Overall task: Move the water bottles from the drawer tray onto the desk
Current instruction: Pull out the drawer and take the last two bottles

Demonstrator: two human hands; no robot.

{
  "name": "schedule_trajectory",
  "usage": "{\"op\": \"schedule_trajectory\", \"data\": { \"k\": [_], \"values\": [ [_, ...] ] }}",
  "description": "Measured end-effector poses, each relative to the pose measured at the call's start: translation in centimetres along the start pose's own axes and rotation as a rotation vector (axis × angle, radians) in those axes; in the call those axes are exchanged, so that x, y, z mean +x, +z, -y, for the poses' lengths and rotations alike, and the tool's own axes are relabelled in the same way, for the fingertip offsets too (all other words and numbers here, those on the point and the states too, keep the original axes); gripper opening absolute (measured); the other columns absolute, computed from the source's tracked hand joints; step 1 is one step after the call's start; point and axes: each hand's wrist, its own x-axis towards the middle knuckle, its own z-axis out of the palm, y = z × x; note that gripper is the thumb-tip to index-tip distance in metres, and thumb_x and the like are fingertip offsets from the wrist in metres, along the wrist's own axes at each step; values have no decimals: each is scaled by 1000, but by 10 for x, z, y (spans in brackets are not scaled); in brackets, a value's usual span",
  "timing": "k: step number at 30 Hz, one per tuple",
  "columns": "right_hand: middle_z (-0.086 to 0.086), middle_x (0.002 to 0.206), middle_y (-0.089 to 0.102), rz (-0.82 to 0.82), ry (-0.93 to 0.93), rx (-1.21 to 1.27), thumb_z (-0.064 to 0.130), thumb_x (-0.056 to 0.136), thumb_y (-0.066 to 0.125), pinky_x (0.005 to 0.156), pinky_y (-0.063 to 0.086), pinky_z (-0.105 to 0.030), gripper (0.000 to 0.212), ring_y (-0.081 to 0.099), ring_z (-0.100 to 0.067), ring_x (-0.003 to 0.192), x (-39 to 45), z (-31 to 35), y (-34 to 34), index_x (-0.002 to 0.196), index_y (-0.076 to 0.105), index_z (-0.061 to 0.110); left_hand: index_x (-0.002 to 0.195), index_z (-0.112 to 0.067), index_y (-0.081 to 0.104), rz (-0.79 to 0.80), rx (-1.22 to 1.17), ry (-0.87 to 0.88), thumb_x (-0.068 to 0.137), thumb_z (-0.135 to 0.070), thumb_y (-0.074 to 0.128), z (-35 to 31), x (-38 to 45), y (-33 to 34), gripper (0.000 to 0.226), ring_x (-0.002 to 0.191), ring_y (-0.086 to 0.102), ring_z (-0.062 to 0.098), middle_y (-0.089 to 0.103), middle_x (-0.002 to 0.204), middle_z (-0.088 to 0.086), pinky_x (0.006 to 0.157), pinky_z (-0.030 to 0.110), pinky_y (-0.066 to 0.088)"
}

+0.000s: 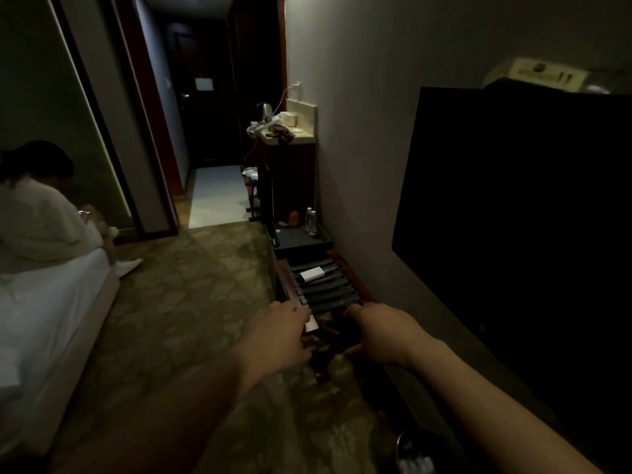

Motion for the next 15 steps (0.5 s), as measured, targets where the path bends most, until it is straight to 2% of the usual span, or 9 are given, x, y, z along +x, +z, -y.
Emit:
{"op": "schedule_trajectory", "data": {
  "k": [2, 5, 8, 15],
  "values": [
    [-4, 119, 59, 24, -27, -9, 50, 81, 70, 79, 53, -38, 55, 59, -26, 104, 39, 4, 7, 126, 50, 23, 126, -27, 55, -12, -24, -39, 79, -53, 65, 27, 21, 6, 54, 116, 53, 21, 56, 125, -1, 94, 38, 48],
    [-5, 124, 57, 60, -53, -17, 51, 82, 69, 81, 51, -37, 62, 58, -26, 107, 101, 13, 12, 133, 47, 24, 124, -29, 56, -43, -60, -93, 79, -53, 65, 76, 56, 11, 52, 113, 56, 20, 57, 122, -1, 90, 37, 50],
    [-3, 125, 56, 92, -39, -3, 57, 79, 70, 80, 48, -35, 66, 57, -25, 109, 164, 27, 14, 132, 48, 24, 128, -26, 54, -38, -91, -74, 79, -53, 66, 135, 99, 16, 58, 113, 56, 21, 57, 123, 1, 91, 36, 50],
    [-1, 125, 58, 72, 87, 115, 52, 78, 73, 85, 52, -35, 65, 58, -22, 109, 307, 67, 25, 133, 50, 27, 123, -25, 54, -24, -43, -2, 78, -55, 67, 273, 209, 18, 56, 116, 53, 22, 55, 122, 0, 89, 37, 50]
  ]
}}
